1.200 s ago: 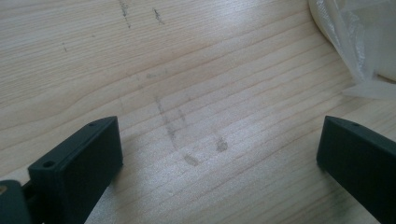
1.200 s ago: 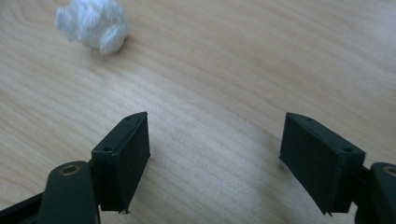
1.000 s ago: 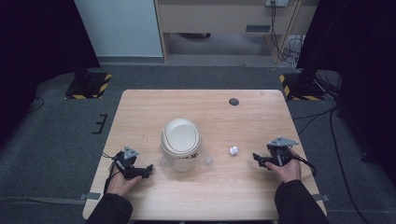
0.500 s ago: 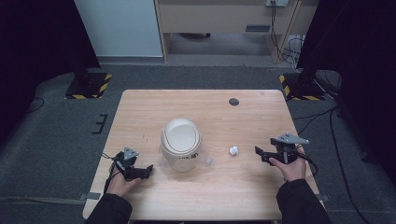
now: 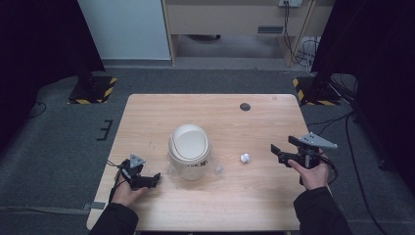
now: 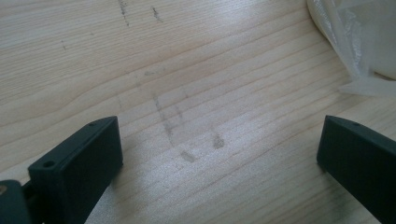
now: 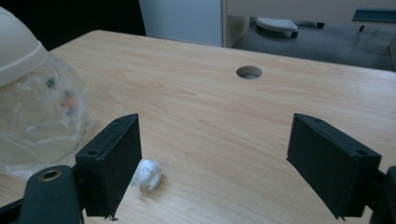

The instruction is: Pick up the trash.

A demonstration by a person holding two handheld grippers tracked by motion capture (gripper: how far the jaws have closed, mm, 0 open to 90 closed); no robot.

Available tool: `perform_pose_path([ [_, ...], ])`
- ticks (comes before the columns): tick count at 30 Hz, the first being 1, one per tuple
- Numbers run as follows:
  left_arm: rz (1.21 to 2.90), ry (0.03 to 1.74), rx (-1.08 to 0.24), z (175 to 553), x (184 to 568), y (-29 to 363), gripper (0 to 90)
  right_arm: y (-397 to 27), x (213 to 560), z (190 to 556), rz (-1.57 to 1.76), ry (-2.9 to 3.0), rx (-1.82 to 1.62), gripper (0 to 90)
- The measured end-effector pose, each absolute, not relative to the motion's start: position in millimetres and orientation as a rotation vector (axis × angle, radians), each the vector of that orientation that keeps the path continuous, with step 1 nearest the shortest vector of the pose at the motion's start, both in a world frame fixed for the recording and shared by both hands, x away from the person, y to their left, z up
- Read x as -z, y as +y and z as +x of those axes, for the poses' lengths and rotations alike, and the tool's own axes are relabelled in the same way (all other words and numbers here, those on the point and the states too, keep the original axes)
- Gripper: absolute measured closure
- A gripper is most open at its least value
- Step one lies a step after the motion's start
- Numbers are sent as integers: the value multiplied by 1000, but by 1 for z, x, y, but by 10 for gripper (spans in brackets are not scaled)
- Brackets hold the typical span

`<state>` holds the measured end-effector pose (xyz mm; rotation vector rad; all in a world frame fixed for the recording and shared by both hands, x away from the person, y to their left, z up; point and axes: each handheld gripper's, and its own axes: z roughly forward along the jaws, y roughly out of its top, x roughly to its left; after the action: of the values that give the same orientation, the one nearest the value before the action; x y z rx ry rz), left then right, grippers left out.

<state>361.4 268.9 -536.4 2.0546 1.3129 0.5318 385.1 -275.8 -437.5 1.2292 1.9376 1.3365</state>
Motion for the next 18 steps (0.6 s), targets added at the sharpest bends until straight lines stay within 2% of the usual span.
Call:
perform_pose_path([
  [18, 2055, 1310, -530, 361, 536, 268, 0, -250, 399, 382, 1135, 1916, -1449, 164],
])
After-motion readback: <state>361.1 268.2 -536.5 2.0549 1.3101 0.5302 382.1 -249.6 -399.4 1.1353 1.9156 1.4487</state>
